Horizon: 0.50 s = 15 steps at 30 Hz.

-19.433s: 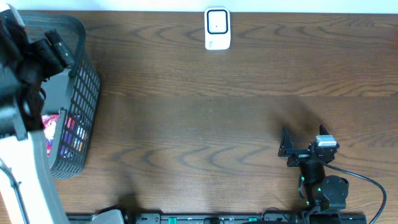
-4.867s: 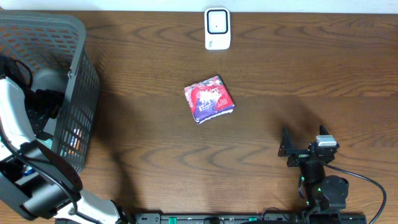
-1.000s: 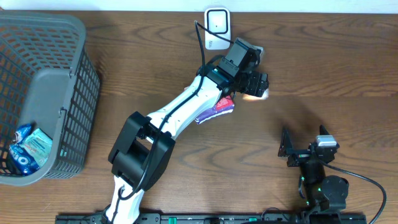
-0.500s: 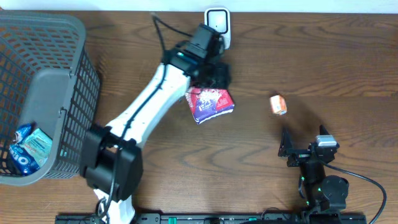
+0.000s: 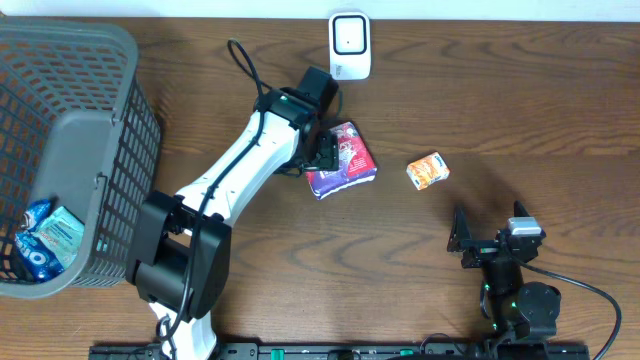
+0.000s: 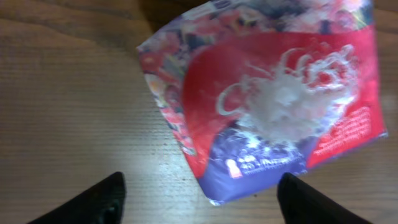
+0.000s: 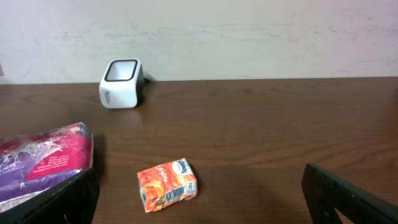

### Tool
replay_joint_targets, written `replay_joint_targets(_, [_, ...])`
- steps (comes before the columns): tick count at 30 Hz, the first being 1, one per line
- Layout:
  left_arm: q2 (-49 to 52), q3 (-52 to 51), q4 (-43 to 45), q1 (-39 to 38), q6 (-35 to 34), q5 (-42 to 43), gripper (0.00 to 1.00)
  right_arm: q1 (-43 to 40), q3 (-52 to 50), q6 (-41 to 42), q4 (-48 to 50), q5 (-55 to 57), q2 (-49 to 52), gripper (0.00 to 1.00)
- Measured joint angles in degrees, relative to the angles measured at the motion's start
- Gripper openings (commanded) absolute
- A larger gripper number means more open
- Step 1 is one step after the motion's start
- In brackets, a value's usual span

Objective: Scan the item barcode

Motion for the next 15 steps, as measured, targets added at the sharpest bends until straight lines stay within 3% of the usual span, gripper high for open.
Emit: replay_joint_targets(15, [0.0,-7.1,11.6,2.2,-2.4,5.9,0.84,0.0,0.0,0.0,0.0,0.0,0.0,0.99])
